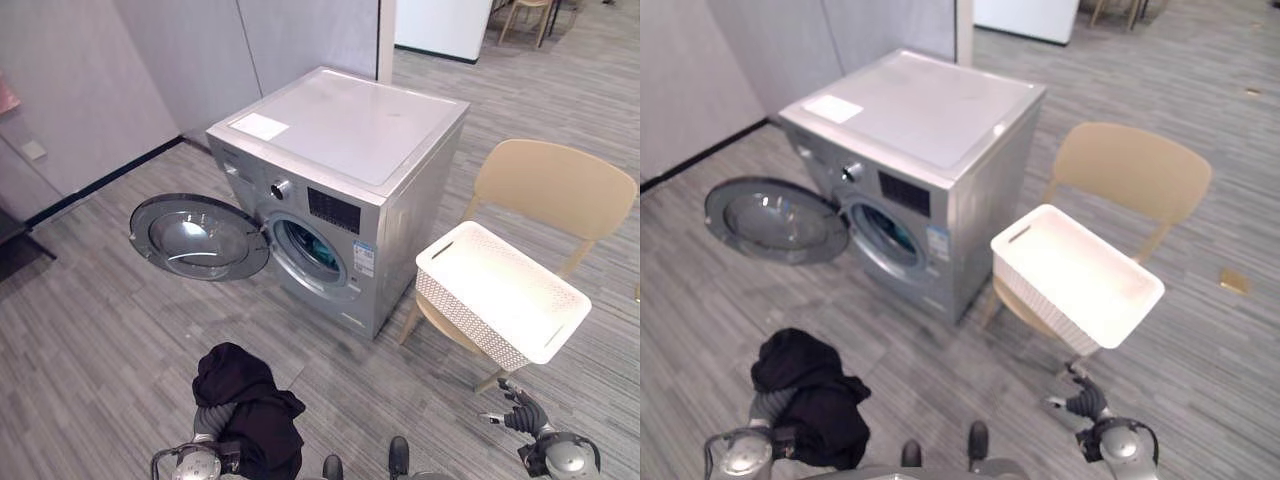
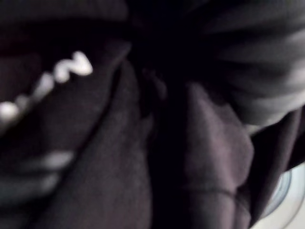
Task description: Grab the laundry basket,head to the washer,open it,put in the laundry and shut it.
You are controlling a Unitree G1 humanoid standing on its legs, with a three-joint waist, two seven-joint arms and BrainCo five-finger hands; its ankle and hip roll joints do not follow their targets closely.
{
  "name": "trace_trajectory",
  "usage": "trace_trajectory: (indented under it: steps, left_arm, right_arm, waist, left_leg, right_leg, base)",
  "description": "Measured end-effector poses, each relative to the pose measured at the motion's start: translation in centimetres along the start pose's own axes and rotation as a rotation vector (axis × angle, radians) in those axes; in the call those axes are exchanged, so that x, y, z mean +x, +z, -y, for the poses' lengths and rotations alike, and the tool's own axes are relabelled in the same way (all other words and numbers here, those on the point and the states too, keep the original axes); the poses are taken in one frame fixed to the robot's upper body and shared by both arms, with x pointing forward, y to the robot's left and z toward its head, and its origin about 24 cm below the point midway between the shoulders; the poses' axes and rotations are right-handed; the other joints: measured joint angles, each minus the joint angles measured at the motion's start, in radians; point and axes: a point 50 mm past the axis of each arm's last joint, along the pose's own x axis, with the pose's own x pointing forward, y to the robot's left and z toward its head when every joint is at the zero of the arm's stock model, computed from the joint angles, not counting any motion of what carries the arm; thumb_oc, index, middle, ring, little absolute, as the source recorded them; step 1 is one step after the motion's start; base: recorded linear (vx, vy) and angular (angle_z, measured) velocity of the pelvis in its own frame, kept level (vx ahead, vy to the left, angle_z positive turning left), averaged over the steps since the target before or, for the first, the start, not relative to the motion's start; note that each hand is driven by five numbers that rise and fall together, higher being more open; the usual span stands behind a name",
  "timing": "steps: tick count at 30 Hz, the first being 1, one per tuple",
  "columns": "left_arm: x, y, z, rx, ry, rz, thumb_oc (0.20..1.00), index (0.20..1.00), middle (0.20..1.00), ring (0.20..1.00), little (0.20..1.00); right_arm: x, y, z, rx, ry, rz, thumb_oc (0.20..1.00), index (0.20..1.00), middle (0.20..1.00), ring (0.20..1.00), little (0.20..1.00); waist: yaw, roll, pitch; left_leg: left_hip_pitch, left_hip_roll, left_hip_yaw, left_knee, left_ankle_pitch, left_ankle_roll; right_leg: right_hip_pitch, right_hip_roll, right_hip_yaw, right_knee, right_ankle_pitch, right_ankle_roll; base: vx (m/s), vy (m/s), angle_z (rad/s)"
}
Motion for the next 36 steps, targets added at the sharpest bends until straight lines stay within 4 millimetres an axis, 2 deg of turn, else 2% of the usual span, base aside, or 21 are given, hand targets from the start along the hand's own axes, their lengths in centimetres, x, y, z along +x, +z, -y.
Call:
trace_trajectory:
  steps: [2, 3, 5, 6, 7, 8, 11, 13, 14, 16, 17, 19, 23, 24, 26, 28, 30, 32, 33, 35, 36]
  left_arm:
    - [0.9, 1.6, 1.1, -0.047, -0.018, 0.048, 0.200, 0.200, 0.200, 0.200, 0.200]
    - [1.5, 2.6, 1.6, -0.041, -0.035, 0.078, 0.200, 0.200, 0.200, 0.200, 0.200]
    - [2.1, 3.8, 1.9, -0.039, -0.046, 0.110, 0.200, 0.200, 0.200, 0.200, 0.200]
    - [2.1, 3.7, 2.1, -0.042, -0.049, 0.107, 0.200, 0.200, 0.200, 0.200, 0.200]
    - [2.1, 4.1, 2.4, -0.038, -0.062, 0.123, 0.200, 0.200, 0.200, 0.200, 0.200]
    - [2.1, 4.2, 2.6, -0.033, -0.068, 0.127, 0.200, 0.200, 0.200, 0.200, 0.200]
    - [2.1, 4.3, 2.5, -0.027, -0.071, 0.127, 0.200, 0.200, 0.200, 0.200, 0.200]
    - [2.1, 4.3, 2.4, -0.016, -0.074, 0.127, 0.200, 0.200, 0.200, 0.200, 0.200]
    - [2.2, 4.5, 1.9, 0.002, -0.070, 0.132, 0.200, 0.200, 0.200, 0.200, 0.200]
    - [2.6, 5.3, 1.7, 0.017, -0.069, 0.156, 0.200, 0.200, 0.200, 0.200, 0.200]
    - [2.8, 6.2, 1.5, 0.038, -0.068, 0.185, 0.200, 0.200, 0.200, 0.200, 0.200]
    - [3.1, 6.9, 0.9, 0.057, -0.054, 0.205, 0.200, 0.200, 0.200, 0.200, 0.200]
    - [3.0, 6.8, 1.5, 0.070, -0.076, 0.204, 0.200, 0.200, 0.200, 0.200, 0.200]
    - [3.1, 6.8, 1.7, 0.069, -0.080, 0.201, 0.200, 0.200, 0.200, 0.200, 0.200]
    - [3.2, 6.5, 1.9, 0.076, -0.090, 0.185, 0.200, 0.200, 0.200, 0.200, 0.200]
    - [2.9, 5.7, 1.8, 0.079, -0.089, 0.161, 0.200, 0.200, 0.200, 0.200, 0.200]
    - [2.6, 5.0, 1.9, 0.074, -0.094, 0.145, 0.200, 0.200, 0.200, 0.200, 0.200]
    - [2.6, 5.6, 2.6, 0.073, -0.120, 0.164, 0.200, 0.200, 0.200, 0.200, 0.200]
    - [2.6, 6.0, 2.9, 0.073, -0.135, 0.177, 0.200, 0.200, 0.200, 0.200, 0.200]
    - [2.3, 5.9, 3.3, 0.071, -0.157, 0.182, 0.200, 0.200, 0.200, 0.200, 0.200]
    - [2.2, 5.5, 3.3, 0.069, -0.157, 0.169, 0.200, 0.200, 0.200, 0.200, 0.200]
  right_arm:
    - [0.3, 0.1, 0.1, 0.003, -0.017, -0.001, 1.000, 1.000, 1.000, 1.000, 1.000]
    - [0.6, 0.3, 0.2, 0.006, -0.033, -0.002, 1.000, 1.000, 1.000, 1.000, 1.000]
    - [1.3, 1.7, -0.1, 0.027, -0.052, 0.036, 1.000, 1.000, 1.000, 1.000, 1.000]
    - [1.6, 2.4, 0.0, 0.032, -0.067, 0.057, 1.000, 1.000, 1.000, 1.000, 1.000]
    - [1.6, 2.3, 0.1, 0.025, -0.078, 0.053, 1.000, 1.000, 1.000, 1.000, 1.000]
    - [1.7, 2.6, 0.2, 0.022, -0.080, 0.062, 1.000, 1.000, 1.000, 1.000, 1.000]
    - [2.1, 3.4, -0.4, 0.037, -0.071, 0.080, 1.000, 1.000, 1.000, 1.000, 1.000]
    - [2.3, 4.1, -1.0, 0.037, -0.050, 0.102, 1.000, 1.000, 1.000, 1.000, 1.000]
    - [2.4, 4.5, -1.6, 0.039, -0.032, 0.115, 1.000, 1.000, 1.000, 1.000, 1.000]
    - [2.3, 4.4, -2.0, 0.028, -0.016, 0.112, 1.000, 1.000, 1.000, 1.000, 1.000]
    - [2.2, 4.5, -2.8, 0.027, 0.009, 0.111, 1.000, 1.000, 1.000, 1.000, 1.000]
    - [2.0, 5.1, -3.7, 0.032, 0.034, 0.140, 1.000, 1.000, 1.000, 1.000, 1.000]
    - [2.2, 5.5, -3.4, 0.022, 0.028, 0.153, 1.000, 1.000, 1.000, 1.000, 1.000]
    - [2.3, 5.6, -3.2, 0.018, 0.025, 0.156, 1.000, 1.000, 1.000, 1.000, 1.000]
    - [2.3, 5.4, -3.3, 0.019, 0.028, 0.147, 1.000, 1.000, 1.000, 1.000, 1.000]
    - [2.2, 4.9, -3.5, 0.020, 0.032, 0.127, 1.000, 1.000, 1.000, 1.000, 1.000]
    - [2.2, 4.5, -3.6, 0.023, 0.036, 0.110, 1.000, 1.000, 1.000, 1.000, 1.000]
    - [2.2, 4.4, -3.4, 0.027, 0.028, 0.106, 1.000, 1.000, 1.000, 1.000, 1.000]
    - [2.2, 4.2, -3.3, 0.033, 0.023, 0.098, 1.000, 1.000, 1.000, 1.000, 1.000]
    - [2.0, 4.2, -2.7, 0.039, 0.003, 0.109, 1.000, 1.000, 1.000, 1.000, 1.000]
    - [2.2, 4.6, -2.3, 0.030, -0.005, 0.129, 1.000, 1.000, 1.000, 1.000, 1.000]
  waist:
    - [0.009, 0.003, 0.040]
    - [0.018, -0.006, 0.066]
    - [0.026, -0.044, 0.106]
    - [0.013, -0.055, 0.118]
    - [-0.011, -0.038, 0.117]
    - [-0.011, -0.026, 0.112]
    - [0.001, -0.040, 0.115]
    - [0.002, -0.054, 0.108]
    - [0.001, -0.064, 0.107]
    - [-0.018, -0.072, 0.108]
    - [-0.030, -0.077, 0.112]
    - [-0.043, -0.079, 0.115]
    - [-0.059, -0.085, 0.135]
    - [-0.058, -0.079, 0.143]
    - [-0.061, -0.085, 0.146]
    - [-0.057, -0.089, 0.147]
    - [-0.054, -0.078, 0.147]
    - [-0.062, -0.063, 0.143]
    - [-0.063, -0.063, 0.141]
    - [-0.056, -0.076, 0.130]
    - [-0.056, -0.072, 0.124]
  left_leg:
    - [-0.051, -0.005, -0.056, 0.038, -0.001, -0.015]
    - [-0.080, 0.004, -0.039, 0.050, -0.025, -0.032]
    - [-0.128, 0.034, 0.147, 0.106, -0.061, -0.017]
    - [-0.111, 0.056, 0.283, 0.124, -0.082, -0.007]
    - [-0.072, 0.080, 0.368, 0.108, -0.089, -0.011]
    - [-0.053, 0.089, 0.370, 0.081, -0.076, -0.012]
    - [-0.051, 0.057, 0.363, 0.069, -0.056, 0.017]
    - [-0.046, 0.024, 0.363, 0.065, -0.073, 0.043]
    - [-0.051, -0.001, 0.364, 0.073, -0.069, 0.071]
    - [-0.055, -0.044, 0.307, 0.072, -0.082, 0.099]
    - [-0.045, -0.058, 0.273, 0.061, -0.072, 0.105]
    - [-0.039, -0.057, 0.237, 0.038, -0.064, 0.107]
    - [0.021, -0.086, 0.196, 0.012, -0.077, 0.116]
    - [0.026, -0.089, 0.169, 0.017, -0.099, 0.106]
    - [0.047, -0.101, 0.150, 0.008, -0.099, 0.102]
    - [0.099, -0.106, 0.123, -0.004, -0.123, 0.083]
    - [0.149, -0.079, 0.089, -0.006, -0.147, 0.051]
    - [0.173, -0.045, 0.045, 0.003, -0.152, 0.030]
    - [0.176, -0.031, 0.041, 0.029, -0.145, -0.001]
    - [0.157, -0.029, 0.080, 0.151, -0.142, -0.027]
    - [0.142, -0.020, 0.098, 0.234, -0.144, -0.030]
  right_leg:
    - [-0.002, -0.008, -0.071, 0.000, -0.004, -0.006]
    - [-0.011, -0.015, -0.107, 0.000, -0.005, -0.025]
    - [-0.037, -0.061, -0.175, 0.006, -0.004, -0.054]
    - [-0.026, -0.098, -0.226, 0.012, -0.005, -0.052]
    - [-0.019, -0.113, -0.284, 0.031, -0.021, -0.027]
    - [-0.031, -0.112, -0.289, 0.057, -0.033, -0.010]
    - [-0.052, -0.149, -0.275, 0.114, -0.047, 0.012]
    - [-0.080, -0.189, -0.262, 0.181, -0.064, 0.037]
    - [-0.118, -0.233, -0.252, 0.271, -0.091, 0.040]
    - [-0.200, -0.282, -0.116, 0.472, -0.148, 0.074]
    - [-0.268, -0.270, -0.034, 0.602, -0.194, 0.096]
    - [-0.317, -0.163, 0.049, 0.582, -0.243, 0.093]
    - [-0.375, -0.061, 0.046, 0.467, -0.229, 0.075]
    - [-0.398, -0.044, 0.047, 0.403, -0.207, 0.093]
    - [-0.392, -0.060, 0.016, 0.280, -0.161, 0.083]
    - [-0.356, -0.092, -0.074, 0.235, -0.128, 0.072]
    - [-0.298, -0.100, -0.158, 0.233, -0.030, 0.041]
    - [-0.256, -0.059, -0.134, 0.223, -0.017, 0.016]
    - [-0.231, -0.044, -0.134, 0.215, -0.033, -0.007]
    - [-0.162, -0.026, -0.118, 0.169, -0.022, -0.064]
    - [-0.130, -0.008, -0.096, 0.149, -0.030, -0.076]
  base:
    - [-0.08, -0.001, 1.04]
    - [-0.02, 0.045, 1.16]
    - [0.13, 0.147, 1.27]
    - [0.24, 0.244, 1.67]
    - [0.24, 0.262, 1.37]
    - [0.21, 0.204, 0.85]
    - [0.18, 0.215, 0.06]
    - [0.16, 0.201, 0.12]
    - [0.16, 0.188, 0.25]
    - [0.12, 0.157, 0.67]
    - [0.15, 0.109, 0.71]
    - [0.18, 0.058, 0.66]
    - [0.23, -0.041, 0.50]
    - [0.17, -0.055, 0.50]
    - [0.19, -0.078, 0.51]
    - [0.24, -0.130, 0.32]
    - [0.31, -0.186, 0.38]
    - [0.34, -0.225, 0.71]
    - [0.21, -0.131, 0.62]
    - [0.15, -0.089, 0.11]
    - [0.10, -0.054, -0.36]
